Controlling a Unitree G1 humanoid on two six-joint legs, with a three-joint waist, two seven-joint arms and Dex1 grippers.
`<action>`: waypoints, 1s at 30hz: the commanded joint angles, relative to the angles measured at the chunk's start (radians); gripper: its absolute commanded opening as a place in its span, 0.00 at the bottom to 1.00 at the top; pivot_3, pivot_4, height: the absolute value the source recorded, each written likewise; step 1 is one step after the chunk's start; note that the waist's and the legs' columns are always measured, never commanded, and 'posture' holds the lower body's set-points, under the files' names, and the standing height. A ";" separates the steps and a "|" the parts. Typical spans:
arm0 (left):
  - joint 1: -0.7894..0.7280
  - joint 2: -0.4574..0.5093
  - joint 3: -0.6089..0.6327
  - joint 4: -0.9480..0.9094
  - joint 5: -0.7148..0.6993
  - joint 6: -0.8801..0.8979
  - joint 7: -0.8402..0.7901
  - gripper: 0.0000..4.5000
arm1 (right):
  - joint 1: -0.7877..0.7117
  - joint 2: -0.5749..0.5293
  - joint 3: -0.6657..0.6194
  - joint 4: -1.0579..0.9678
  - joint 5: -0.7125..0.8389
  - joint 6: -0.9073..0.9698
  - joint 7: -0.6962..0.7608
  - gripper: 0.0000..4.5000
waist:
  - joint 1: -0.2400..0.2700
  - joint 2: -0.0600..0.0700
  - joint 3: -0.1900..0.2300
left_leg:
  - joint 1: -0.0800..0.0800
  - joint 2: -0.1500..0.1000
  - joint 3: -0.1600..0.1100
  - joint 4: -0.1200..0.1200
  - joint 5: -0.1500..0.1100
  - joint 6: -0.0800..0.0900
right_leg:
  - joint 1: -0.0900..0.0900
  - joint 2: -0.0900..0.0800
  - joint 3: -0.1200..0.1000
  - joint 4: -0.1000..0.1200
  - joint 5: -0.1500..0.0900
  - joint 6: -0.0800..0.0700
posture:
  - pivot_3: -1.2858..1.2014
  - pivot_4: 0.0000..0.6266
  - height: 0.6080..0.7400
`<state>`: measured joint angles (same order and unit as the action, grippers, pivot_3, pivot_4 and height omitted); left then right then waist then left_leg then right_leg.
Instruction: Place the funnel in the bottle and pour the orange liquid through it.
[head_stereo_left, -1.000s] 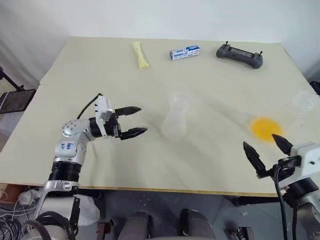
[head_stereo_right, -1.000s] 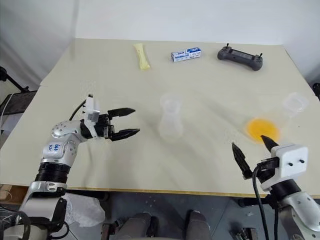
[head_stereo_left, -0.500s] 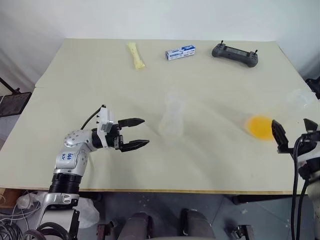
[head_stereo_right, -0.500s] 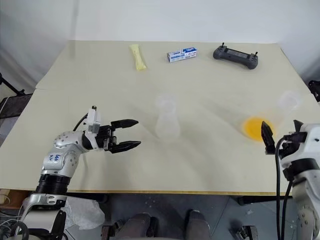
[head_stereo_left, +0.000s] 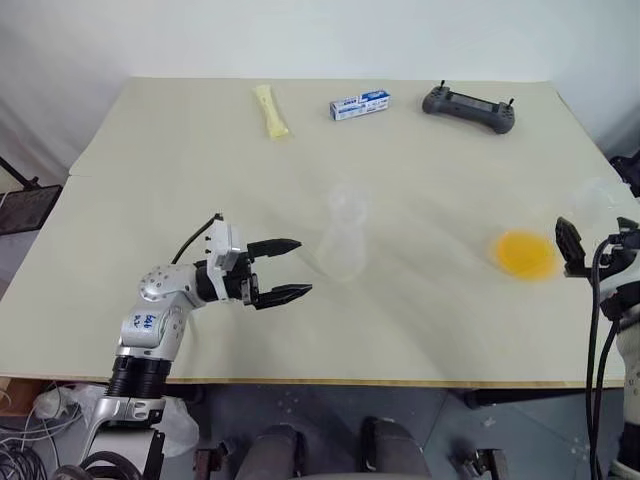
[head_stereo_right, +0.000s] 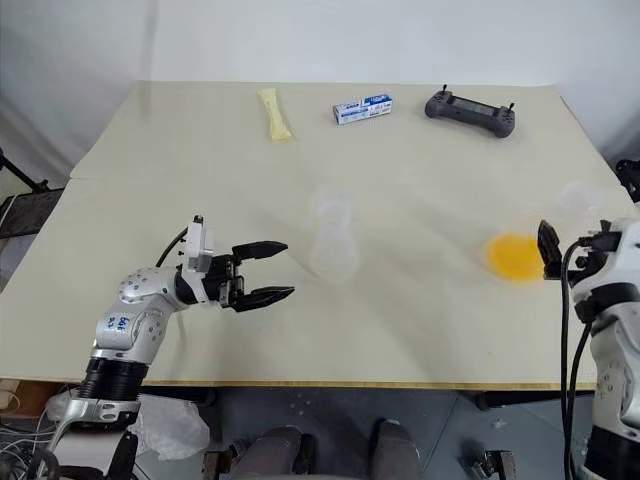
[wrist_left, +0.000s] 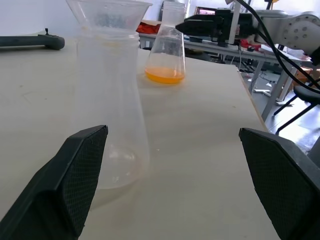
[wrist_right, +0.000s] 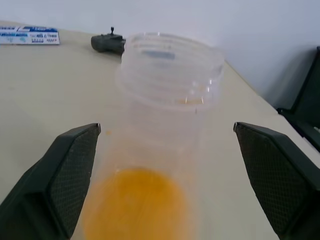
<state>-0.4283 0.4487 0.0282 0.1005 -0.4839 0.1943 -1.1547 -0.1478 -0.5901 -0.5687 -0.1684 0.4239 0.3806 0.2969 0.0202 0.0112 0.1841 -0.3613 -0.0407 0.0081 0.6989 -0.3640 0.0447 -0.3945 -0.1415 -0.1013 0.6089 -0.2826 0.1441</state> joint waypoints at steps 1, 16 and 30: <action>0.013 0.010 0.008 -0.051 -0.010 0.002 0.010 0.99 | -0.049 -0.032 0.001 0.054 -0.015 -0.051 0.027 1.00 | 0.002 0.000 0.000 | 0.000 0.000 0.000 0.000 0.000 0.000 | 0.000 0.000 0.000 0.000 0.000 0.000 | 0.52 0.24 1.00; 0.010 0.010 0.010 -0.064 -0.005 -0.005 0.039 0.99 | -0.235 -0.065 0.043 0.304 -0.052 -0.131 0.078 1.00 | 0.001 0.000 0.000 | -0.001 0.000 -0.001 0.000 0.000 0.000 | 0.000 0.000 -0.001 -0.002 0.000 0.000 | 0.52 0.24 1.00; -0.034 0.005 0.009 0.002 0.003 -0.037 0.029 1.00 | -0.240 -0.046 0.061 0.161 -0.034 -0.094 0.038 0.55 | 0.001 0.004 0.002 | -0.002 0.000 -0.001 0.000 0.000 0.000 | 0.000 -0.001 -0.002 -0.002 0.000 0.000 | 0.52 0.24 1.00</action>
<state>-0.4369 0.4512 0.0269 0.0990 -0.4792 0.1792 -1.1170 -0.3771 -0.6243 -0.5074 0.0985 0.3760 0.2854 0.3486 0.0208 0.0149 0.1863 -0.3635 -0.0409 0.0074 0.6990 -0.3639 0.0447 -0.3948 -0.1422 -0.1029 0.6066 -0.2826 0.1442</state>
